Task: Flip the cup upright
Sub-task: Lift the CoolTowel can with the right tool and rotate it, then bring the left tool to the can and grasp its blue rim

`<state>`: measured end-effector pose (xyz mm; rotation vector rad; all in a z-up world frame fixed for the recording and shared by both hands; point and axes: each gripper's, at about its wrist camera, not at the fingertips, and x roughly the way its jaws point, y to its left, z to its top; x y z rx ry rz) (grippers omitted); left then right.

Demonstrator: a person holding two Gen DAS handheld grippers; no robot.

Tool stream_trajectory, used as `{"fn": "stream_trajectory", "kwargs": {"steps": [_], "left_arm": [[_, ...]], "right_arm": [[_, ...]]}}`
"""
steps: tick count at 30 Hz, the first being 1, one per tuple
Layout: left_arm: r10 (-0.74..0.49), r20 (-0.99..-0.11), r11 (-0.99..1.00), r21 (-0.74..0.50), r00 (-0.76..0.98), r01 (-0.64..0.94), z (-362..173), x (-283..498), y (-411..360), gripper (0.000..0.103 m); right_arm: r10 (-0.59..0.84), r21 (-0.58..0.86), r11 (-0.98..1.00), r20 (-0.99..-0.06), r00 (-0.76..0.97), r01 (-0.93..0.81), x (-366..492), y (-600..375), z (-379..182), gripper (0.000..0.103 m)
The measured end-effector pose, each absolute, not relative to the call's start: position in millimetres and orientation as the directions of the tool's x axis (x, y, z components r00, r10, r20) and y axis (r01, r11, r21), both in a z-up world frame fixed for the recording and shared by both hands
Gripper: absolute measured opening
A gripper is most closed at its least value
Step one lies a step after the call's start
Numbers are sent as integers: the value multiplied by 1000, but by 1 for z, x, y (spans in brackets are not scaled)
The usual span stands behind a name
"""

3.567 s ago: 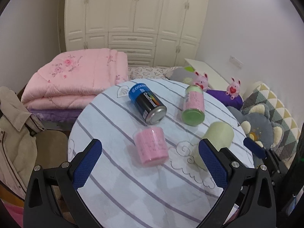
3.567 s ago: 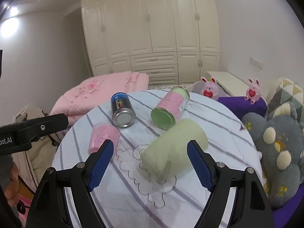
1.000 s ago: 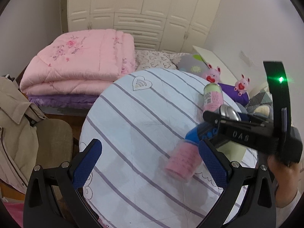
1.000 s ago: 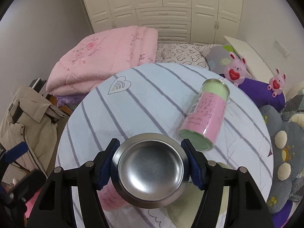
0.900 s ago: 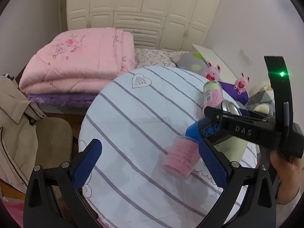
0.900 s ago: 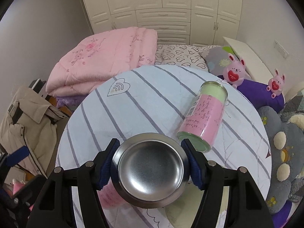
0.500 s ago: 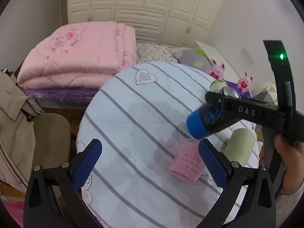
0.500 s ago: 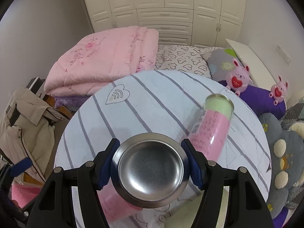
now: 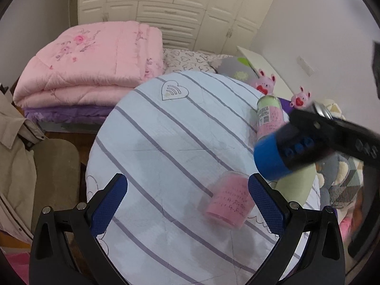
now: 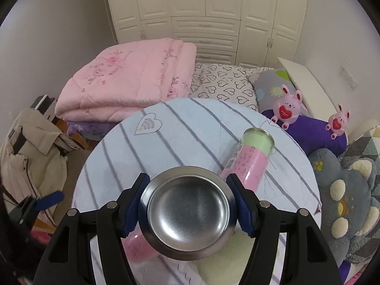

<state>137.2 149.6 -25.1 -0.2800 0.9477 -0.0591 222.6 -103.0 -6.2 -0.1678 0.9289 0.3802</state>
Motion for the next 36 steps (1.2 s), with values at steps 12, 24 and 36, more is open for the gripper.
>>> {"fn": "stream_trajectory", "kwargs": {"steps": [12,24,36], "left_arm": [[-132,-774,962,-250,619,-107,-15,105,162,103],[-122,-787,974,-211,605,-78,-17,82,138,103],[-77,-792,981,-170,606,-98,-18,69,117,103]], "right_arm": [[252,13,907,-818,517,-422,158,-101,-21,68],[289,39,904,-790,542,-425,98,-126,-60,68],[354,97,895,-748,561,-435,72,-147,-74,68]]}}
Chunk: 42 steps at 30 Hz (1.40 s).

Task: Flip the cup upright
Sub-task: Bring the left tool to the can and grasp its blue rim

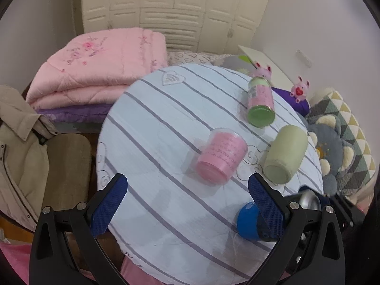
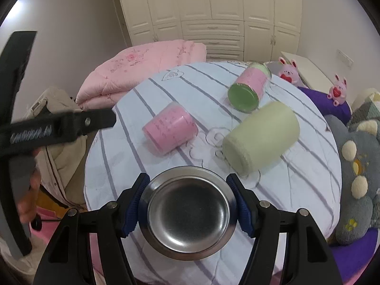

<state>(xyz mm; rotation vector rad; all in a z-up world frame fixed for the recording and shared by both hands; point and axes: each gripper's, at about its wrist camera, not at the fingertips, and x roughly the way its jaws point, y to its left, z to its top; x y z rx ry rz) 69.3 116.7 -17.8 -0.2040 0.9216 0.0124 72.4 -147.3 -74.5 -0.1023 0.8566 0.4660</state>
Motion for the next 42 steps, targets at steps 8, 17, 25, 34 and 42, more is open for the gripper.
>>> {"fn": "stream_trajectory", "kwargs": {"steps": [8,17,25,34,42], "left_arm": [[-27,-771,963,-191,637,-190,-6,67,148,103],[-77,-804,970,-196,589,-141,-25,69,125,103],[-136,-865,976,-202,483,-87,-56,64,73,103],[-153,-899,965,-226,411,-133,-74,60,40,103],[-157,-914,949,-245,375,-198,-80,72,17,103]], "right_arm": [[378,54,857,-741,554,-512,106,-106,-63,67],[416,105,853,-729,544,-511,84,-130,-84,67],[408,129,866,-741,534,-484,54,-165,-121,68],[496,184,825,-688,529,-535,41,-181,-120,82],[534,191,797,-667,520,-573,35,-208,-111,82]]}}
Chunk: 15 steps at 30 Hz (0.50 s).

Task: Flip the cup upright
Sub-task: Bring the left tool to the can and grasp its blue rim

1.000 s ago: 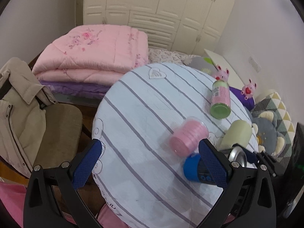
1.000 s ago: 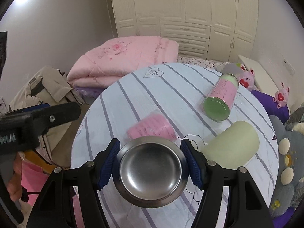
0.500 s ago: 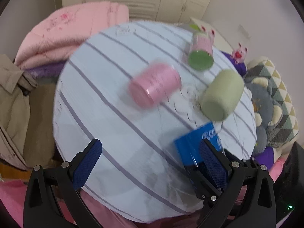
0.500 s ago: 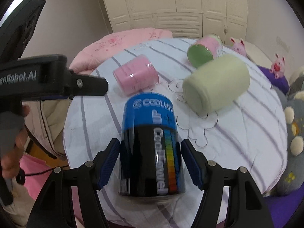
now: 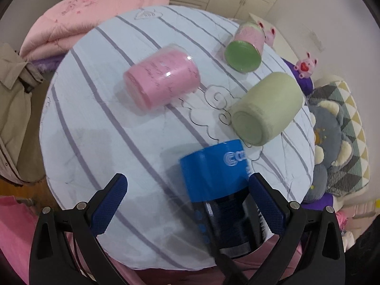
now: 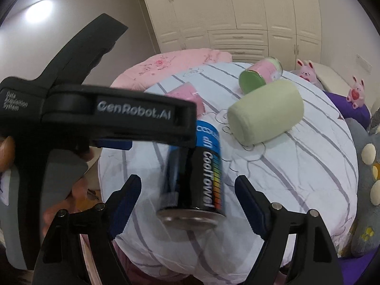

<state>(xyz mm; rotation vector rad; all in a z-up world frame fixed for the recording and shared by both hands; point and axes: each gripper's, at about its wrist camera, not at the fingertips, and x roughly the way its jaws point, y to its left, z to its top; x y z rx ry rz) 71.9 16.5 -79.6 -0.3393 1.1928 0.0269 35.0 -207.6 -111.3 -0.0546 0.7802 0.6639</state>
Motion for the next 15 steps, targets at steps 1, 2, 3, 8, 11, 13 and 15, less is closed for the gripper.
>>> {"fn": "stream_trajectory", "kwargs": {"steps": [1,2,3,8,11,13,15], "left_arm": [[-159,-920,949,-243,358,-203,-82,74,14,103],[-162,-924,947,-244,347,-209,-85,76,11,103],[-167,-924,945,-250,344,-210,-86,77,9,103],[-166,-934,950,-237,317,-202,-91,85,0,103],[-181,-939,948,-245,293,-201,-96,90,-4,103],[-194,-940,947,-254,279,-198,-99,93,-6,103],[-217,-945,943,-268,246,-198,-106,98,-9,103]], "right_arm": [[536,201,795,-674,509,-572,37,-210,-115,82],[539,212,794,-678,499,-570,41,-210,-119,82],[546,227,791,-680,489,-569,44,-212,-122,82],[562,245,787,-666,491,-567,50,-218,-126,82],[569,253,781,-666,483,-571,54,-221,-126,82],[574,262,778,-664,478,-571,57,-224,-126,82],[580,270,774,-665,470,-572,55,-228,-127,82]]}}
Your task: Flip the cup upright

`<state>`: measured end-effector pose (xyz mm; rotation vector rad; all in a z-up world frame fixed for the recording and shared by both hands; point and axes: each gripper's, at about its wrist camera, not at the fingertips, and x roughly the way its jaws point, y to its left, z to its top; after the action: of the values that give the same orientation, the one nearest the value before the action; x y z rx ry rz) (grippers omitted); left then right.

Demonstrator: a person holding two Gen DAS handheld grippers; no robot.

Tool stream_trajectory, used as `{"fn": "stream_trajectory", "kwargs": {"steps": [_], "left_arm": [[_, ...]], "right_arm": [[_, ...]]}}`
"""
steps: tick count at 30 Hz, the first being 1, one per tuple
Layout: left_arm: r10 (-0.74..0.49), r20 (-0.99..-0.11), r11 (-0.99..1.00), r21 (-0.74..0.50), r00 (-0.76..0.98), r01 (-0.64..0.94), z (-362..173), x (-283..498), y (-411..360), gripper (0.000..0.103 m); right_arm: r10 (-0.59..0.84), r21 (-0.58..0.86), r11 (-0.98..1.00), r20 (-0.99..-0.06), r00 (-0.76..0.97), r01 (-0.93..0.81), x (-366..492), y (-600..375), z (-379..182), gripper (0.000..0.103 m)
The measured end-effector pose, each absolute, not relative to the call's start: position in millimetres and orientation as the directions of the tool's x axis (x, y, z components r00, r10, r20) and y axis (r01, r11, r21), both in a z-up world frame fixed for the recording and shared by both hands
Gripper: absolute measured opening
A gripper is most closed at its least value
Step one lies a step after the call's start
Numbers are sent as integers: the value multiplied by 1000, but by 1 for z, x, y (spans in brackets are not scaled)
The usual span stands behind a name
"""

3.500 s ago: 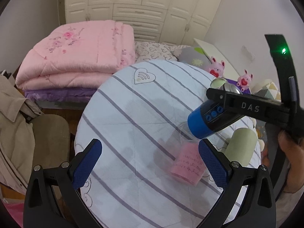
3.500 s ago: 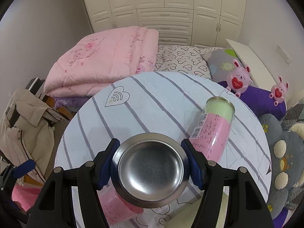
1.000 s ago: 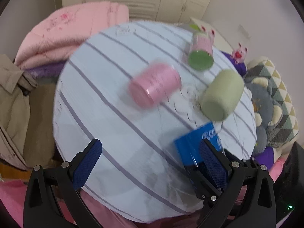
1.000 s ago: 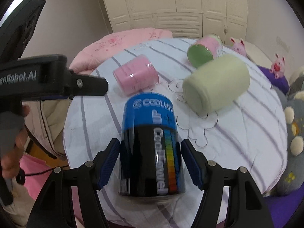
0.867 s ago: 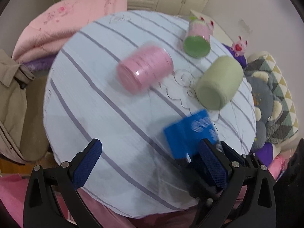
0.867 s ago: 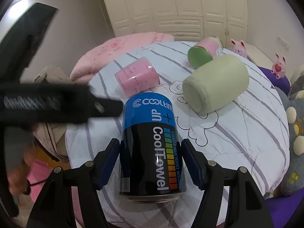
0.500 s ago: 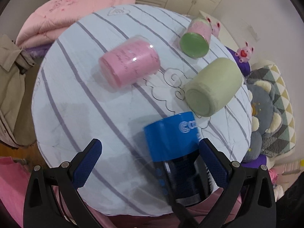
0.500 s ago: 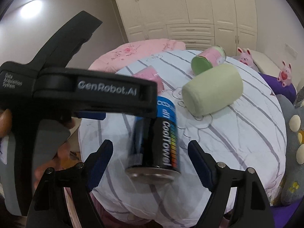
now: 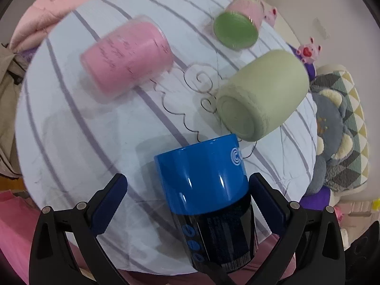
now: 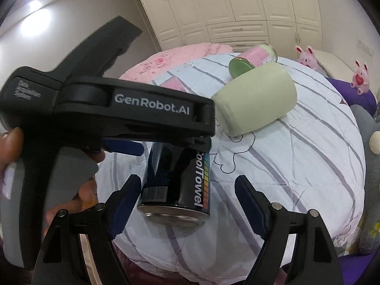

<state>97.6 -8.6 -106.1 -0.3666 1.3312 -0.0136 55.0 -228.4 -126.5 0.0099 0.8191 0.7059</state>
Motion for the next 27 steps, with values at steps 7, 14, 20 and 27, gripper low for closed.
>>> {"fn": "stream_trajectory", "kwargs": {"steps": [7,14,20,27], "left_arm": [[-247,-931,935,-302,268,-188,-110,101,-9,81],[-265,-913,940,-316,310,-128,-99,101,-5,79],[-230,-884,957,-281,408,-70,-82,97,4,79],[-88,-824,992,-124,559,-27,-55,94,10,78]], "right_arm": [[602,312,764,-661,448,-565,59,-237,-128,82],[604,310,752,-676,421,-581,61,-226,-131,83],[594,291,749,-691,410,-595,65,-210,-133,83],[580,253,756,-687,438,-604,77,-186,-136,83]]}}
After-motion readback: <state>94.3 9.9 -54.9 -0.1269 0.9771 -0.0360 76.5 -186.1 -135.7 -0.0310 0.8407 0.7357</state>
